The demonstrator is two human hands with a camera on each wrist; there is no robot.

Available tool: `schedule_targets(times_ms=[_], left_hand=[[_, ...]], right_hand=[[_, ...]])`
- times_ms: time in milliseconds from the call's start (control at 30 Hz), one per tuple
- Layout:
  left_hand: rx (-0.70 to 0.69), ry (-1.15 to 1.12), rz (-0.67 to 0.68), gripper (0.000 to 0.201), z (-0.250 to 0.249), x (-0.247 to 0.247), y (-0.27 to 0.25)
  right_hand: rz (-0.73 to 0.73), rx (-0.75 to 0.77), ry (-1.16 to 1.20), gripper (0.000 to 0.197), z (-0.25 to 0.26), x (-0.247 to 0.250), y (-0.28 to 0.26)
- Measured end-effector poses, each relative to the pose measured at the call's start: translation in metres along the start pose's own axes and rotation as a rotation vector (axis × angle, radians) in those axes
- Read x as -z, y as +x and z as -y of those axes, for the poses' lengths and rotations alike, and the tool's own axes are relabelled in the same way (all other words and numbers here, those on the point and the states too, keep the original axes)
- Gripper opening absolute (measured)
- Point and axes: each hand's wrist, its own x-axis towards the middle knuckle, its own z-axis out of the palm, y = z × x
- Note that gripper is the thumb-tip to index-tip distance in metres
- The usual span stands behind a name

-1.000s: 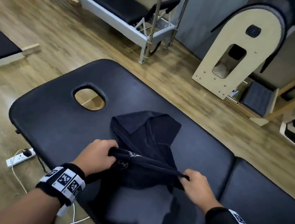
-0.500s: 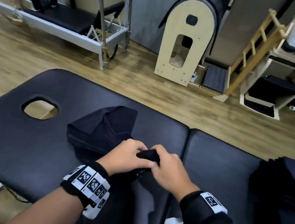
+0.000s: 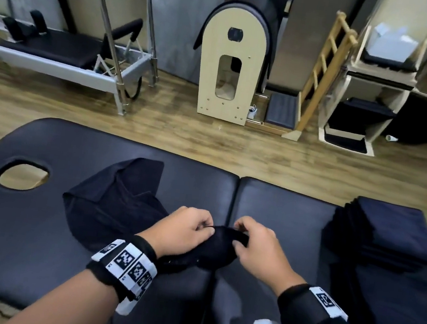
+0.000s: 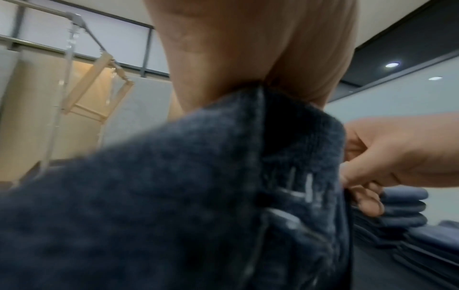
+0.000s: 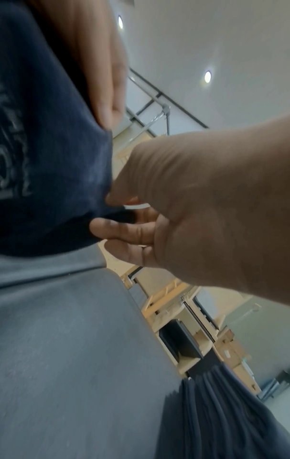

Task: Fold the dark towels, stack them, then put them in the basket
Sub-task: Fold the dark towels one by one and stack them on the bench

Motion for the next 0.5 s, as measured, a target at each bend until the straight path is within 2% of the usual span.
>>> schedule_targets(times_ms=[100,200,300,400,500], left_hand=[[-0.069,0.028,0.055,0.014,-0.021,-0.013,0.009],[-0.149,0.047,0.135,0.004,-0.038,-0.020,0.012],[-0.105,0.102,0.154,0.011,-0.041,-0.015,0.014],[-0.146,0.143,0.115,0.018,-0.047,-0.007,0.021],[-0.222,0.199,0.119,0.020,-0.064,-0.004,0.029]], right_hand=[[0.054,0.080,0.078,0.036,0.005,-0.002,-0.009],[0.040,0.119,0.126,0.022,0.001,0.001,-0.013],[0.012,0.018,0.105,0.008,-0.015,0.013,-0.018],[0.054,-0.022,0.165,0.024,-0.028,0.027,-0.025],[0.068,0.025,0.057,0.029,-0.040,0.039,-0.033]])
